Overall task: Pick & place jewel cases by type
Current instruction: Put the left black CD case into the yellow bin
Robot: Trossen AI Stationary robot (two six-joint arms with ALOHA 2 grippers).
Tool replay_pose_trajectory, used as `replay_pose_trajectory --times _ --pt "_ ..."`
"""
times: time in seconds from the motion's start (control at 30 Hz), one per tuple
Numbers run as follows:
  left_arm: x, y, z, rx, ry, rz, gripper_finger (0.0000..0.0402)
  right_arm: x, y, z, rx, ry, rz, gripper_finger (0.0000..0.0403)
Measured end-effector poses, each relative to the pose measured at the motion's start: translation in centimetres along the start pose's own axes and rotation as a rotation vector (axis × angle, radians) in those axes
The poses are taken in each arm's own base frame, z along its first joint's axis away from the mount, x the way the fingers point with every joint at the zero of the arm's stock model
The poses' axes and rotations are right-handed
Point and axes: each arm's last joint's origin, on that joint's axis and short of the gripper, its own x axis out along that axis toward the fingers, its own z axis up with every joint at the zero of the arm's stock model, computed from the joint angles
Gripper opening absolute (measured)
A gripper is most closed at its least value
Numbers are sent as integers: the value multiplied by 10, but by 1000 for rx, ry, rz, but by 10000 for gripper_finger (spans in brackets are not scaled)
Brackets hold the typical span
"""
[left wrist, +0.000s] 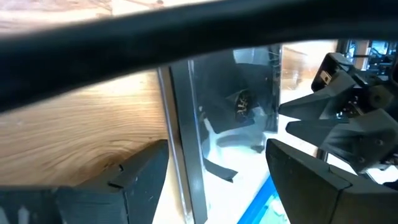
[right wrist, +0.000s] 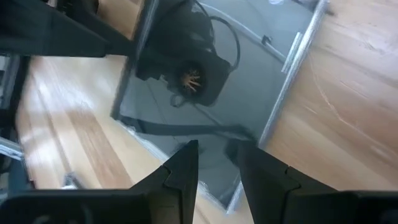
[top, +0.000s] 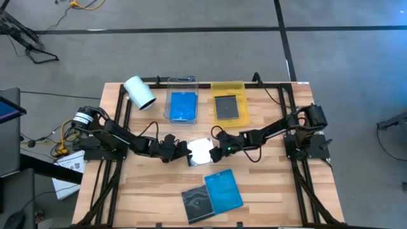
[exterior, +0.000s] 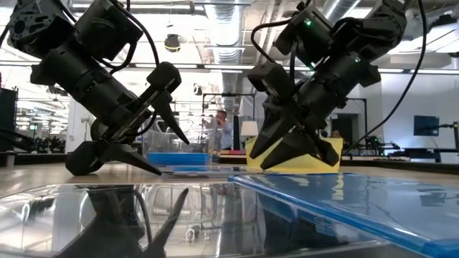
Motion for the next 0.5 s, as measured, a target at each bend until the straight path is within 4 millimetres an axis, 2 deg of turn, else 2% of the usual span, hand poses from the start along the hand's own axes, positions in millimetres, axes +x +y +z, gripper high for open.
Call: replay_pose_trajectory --times 0.27,0.5 --pt "0 1 -1 9 5 4 265 -3 0 1 -17 -5 -11 108" --pt "0 1 -1 19 9 10 265 -3 6 4 -26 -3 76 108"
